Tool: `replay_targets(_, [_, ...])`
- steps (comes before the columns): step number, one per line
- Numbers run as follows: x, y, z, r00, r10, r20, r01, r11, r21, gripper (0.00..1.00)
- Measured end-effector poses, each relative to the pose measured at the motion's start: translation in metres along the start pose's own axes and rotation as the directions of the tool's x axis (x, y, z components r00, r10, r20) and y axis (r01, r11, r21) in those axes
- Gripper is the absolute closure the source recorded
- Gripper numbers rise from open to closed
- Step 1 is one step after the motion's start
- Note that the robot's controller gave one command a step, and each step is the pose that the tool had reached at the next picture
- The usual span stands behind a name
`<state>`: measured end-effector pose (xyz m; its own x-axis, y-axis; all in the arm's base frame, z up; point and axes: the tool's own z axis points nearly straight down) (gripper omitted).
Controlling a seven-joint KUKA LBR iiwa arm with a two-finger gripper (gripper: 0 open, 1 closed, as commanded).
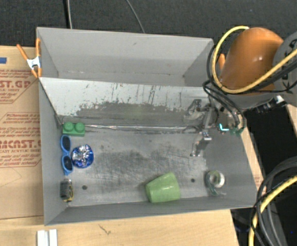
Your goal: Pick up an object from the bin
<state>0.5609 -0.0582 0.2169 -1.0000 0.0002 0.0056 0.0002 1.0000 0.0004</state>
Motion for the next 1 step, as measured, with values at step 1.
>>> replay_targets(1, [0.0632, 0.0329, 0.1437, 0.852, -0.524, 0.017, 0.524, 0.852, 0.010, 0.00])
